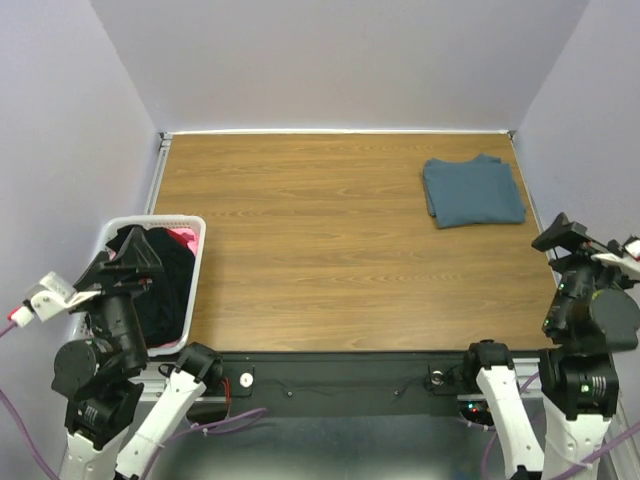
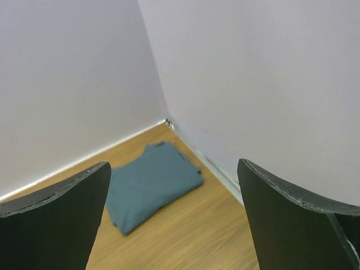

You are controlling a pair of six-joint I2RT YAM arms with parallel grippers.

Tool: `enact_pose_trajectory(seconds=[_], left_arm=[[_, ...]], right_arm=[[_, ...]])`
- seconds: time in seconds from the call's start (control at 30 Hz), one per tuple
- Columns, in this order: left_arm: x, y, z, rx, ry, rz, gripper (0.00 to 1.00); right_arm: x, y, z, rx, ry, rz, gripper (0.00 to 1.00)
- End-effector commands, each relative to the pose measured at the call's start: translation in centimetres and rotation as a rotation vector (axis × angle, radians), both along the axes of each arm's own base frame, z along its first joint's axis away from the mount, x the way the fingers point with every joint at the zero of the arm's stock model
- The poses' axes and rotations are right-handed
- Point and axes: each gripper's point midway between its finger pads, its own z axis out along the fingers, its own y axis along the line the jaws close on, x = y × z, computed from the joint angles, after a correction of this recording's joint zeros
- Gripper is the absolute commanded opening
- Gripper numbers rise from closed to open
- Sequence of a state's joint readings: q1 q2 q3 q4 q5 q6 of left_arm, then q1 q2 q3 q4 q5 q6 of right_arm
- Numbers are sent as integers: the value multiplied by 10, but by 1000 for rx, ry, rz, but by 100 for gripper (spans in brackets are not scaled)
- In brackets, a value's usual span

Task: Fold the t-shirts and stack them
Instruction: Reset both grippers

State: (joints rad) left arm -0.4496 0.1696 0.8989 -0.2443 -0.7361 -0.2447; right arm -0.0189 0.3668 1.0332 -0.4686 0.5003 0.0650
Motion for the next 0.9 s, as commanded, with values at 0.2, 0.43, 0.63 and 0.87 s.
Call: enact_pose_trajectory(seconds=[0.2,0.43,0.63,0.87], left_arm=[[-8,18,-14,-123,-66,92,99],[-6,18,-21,-229,-114,89,99],[-6,18,-21,-222,-125,86,99],[2,10,-20,-194,-110,64,99]], right_arm=[[10,6,6,-34,6,39,100],[17,12,9,-48,18,74,100],[22,17,8,-52,22,99,100],[24,17,8,-51,18,96,100]])
